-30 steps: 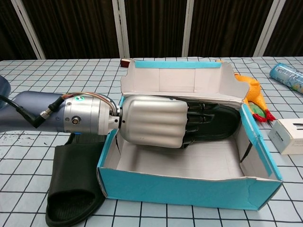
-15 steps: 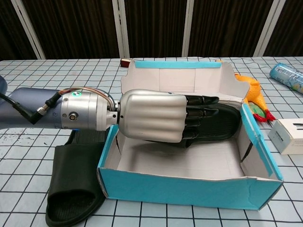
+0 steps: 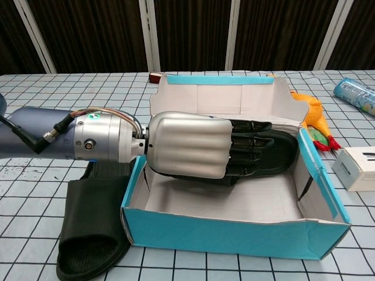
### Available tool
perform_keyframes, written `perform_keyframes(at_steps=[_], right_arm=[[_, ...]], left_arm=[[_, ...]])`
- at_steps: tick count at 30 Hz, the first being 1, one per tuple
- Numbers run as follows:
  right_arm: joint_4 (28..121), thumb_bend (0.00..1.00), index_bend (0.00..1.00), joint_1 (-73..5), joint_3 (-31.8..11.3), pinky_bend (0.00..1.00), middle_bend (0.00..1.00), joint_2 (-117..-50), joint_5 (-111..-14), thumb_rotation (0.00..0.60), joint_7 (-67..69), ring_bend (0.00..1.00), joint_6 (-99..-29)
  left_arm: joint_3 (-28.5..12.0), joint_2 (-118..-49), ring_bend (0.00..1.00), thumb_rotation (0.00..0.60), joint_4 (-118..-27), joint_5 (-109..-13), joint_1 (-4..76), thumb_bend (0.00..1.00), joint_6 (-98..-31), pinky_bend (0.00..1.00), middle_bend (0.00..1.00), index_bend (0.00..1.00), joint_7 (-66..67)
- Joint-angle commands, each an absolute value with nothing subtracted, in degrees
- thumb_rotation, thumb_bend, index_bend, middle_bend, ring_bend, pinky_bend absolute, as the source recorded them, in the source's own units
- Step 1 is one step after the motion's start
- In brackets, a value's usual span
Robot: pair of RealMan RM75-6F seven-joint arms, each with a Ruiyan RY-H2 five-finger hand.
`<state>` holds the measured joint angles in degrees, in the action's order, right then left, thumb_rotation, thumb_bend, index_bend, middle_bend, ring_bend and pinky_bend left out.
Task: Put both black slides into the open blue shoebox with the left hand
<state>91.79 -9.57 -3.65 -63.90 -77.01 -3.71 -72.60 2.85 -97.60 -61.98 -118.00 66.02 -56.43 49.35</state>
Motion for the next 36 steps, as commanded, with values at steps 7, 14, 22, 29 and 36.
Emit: perform_keyframes(at_steps=[7,14,22,29,36], right_arm=[[91.8,0.23,0.13,-9.7,-3.6,0.2,0.21,-63.9,-77.1,0.6,-3.7,0.26,-72.5],[91.8,0.23,0.13,-9.7,-3.6,0.2,0.21,-63.9,-77.1,0.6,-3.7,0.26,-72.4],[91.9,0.23,0.13,-9.7,-3.5,0.2,0.21,-63.9,-77.2,0.6,-3.8,0.26,-72.5],[92.0,0.23,0.13,-9.9,-3.6,0.2,0.21,-64.0,-76.4,0.6,-4.6,0.26,-71.8],[92.0,0.23,0.13,-10.0,-3.7,0.2,0.21,-64.0,-75.9,0.6,-4.8,0.26,-71.6]], left_arm=[[2.6,-96.5,0.02,0.6,-64.3,-118.4,66.3,0.0,-56.0,0.02,0.1,0.13,51.2],[2.0,-93.7,0.01,0.6,-69.3,-117.9,65.9,0.0,-54.3,0.02,0.1,0.13,54.4],[2.1,-91.9,0.01,0.6,-71.1,-118.1,65.4,0.0,-52.8,0.02,0.1,0.13,56.6],[1.7,-93.4,0.01,0.6,-67.3,-119.2,66.3,0.0,-53.1,0.02,0.1,0.12,56.2],[1.4,-94.6,0.01,0.6,-64.4,-120.3,67.8,0.0,-53.3,0.02,0.1,0.12,55.5]])
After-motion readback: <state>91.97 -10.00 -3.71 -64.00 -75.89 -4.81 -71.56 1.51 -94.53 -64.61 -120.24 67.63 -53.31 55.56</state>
